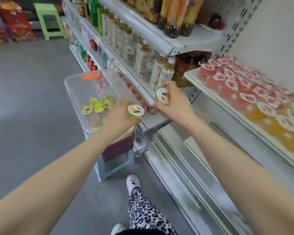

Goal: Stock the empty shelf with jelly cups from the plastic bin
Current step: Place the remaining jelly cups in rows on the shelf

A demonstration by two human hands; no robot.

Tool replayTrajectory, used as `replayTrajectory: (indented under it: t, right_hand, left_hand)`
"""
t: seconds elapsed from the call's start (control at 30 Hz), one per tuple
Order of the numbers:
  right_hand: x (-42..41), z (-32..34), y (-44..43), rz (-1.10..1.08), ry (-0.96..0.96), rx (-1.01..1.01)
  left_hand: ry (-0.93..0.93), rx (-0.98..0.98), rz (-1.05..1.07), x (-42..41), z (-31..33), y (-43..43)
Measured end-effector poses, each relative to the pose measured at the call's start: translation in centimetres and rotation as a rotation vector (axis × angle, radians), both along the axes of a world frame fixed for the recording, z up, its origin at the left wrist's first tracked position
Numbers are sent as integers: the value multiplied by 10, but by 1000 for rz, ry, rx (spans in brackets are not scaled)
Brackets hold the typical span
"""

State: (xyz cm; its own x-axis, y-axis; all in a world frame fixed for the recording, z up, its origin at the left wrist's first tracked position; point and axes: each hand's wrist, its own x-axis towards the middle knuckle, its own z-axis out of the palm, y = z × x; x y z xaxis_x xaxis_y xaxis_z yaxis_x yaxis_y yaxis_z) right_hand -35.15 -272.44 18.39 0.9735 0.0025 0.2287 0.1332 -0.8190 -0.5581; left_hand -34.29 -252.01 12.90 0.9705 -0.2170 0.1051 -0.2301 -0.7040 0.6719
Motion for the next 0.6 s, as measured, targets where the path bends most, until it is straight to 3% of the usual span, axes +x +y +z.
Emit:
replayTrajectory:
  t: [0.43, 0.6]
  right_hand:
    - [-181, 79, -153, -461, -213, 8]
    - [-260, 96, -224, -614, -277, -20]
  left_hand:
    - [-319, 20, -442, -76, 92, -170]
    - [-335, -55, -555, -130, 114, -260]
